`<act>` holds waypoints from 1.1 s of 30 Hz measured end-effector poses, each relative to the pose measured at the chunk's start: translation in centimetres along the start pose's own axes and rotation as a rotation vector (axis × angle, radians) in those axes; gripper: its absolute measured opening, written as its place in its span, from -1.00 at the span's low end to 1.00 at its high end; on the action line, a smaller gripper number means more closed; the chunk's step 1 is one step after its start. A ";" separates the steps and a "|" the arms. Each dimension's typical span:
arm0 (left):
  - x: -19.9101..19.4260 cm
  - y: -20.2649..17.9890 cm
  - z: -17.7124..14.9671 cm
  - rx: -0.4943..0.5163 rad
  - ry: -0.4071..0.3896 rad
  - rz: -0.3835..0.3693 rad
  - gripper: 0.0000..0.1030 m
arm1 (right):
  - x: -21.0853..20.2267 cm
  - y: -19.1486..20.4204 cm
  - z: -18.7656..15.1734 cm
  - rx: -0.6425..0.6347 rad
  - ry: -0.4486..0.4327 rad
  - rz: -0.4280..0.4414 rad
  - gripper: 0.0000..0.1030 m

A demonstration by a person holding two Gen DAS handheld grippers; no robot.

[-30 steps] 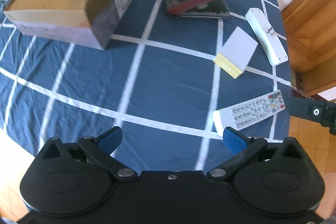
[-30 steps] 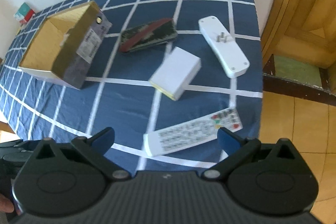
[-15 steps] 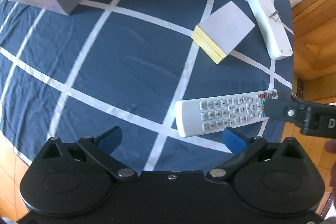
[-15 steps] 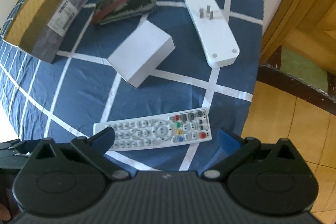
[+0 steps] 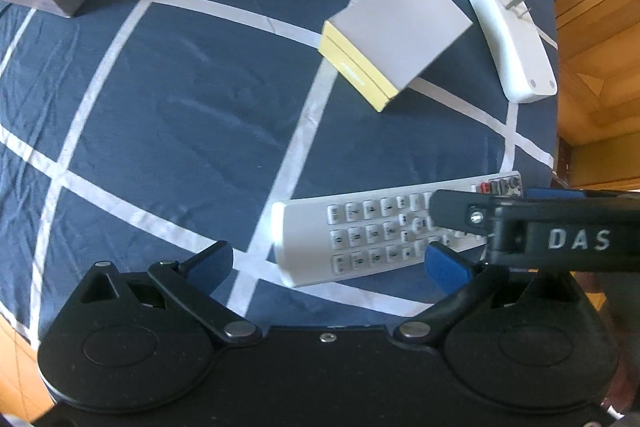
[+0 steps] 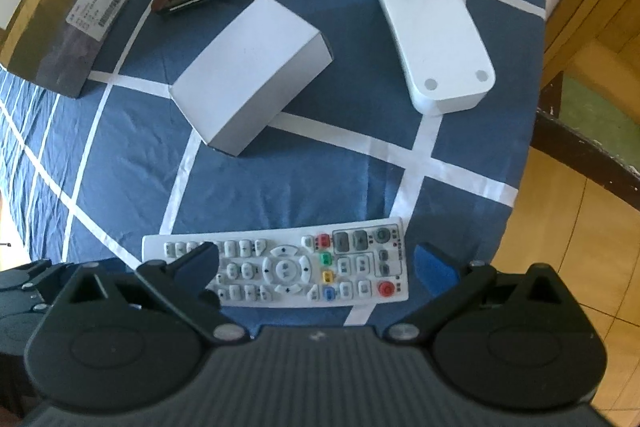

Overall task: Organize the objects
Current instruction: 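Close the right gripper on the grey TV remote, then carry the TV remote with the right gripper over the box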

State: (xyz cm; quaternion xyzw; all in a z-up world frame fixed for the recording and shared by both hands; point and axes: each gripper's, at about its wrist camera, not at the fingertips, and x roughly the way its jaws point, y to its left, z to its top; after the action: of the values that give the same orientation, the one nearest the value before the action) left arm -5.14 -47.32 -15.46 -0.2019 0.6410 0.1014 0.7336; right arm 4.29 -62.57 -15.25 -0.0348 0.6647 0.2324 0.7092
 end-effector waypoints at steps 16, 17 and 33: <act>1.1 -0.8 0.3 -0.016 0.010 -0.036 0.94 | 1.0 -0.2 0.1 -0.047 0.029 -0.006 0.93; 1.2 -0.9 0.3 -0.016 0.010 -0.035 0.91 | 1.0 -0.1 0.2 -0.050 0.026 -0.009 0.90; 0.3 -1.7 1.0 0.034 0.009 0.000 0.82 | 0.2 0.0 0.2 -0.015 -0.001 0.009 0.79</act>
State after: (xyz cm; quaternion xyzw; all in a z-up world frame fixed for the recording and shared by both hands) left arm -3.51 -48.44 -15.41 -0.1897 0.6458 0.0897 0.7341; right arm 4.48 -62.41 -15.37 -0.0370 0.6626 0.2406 0.7083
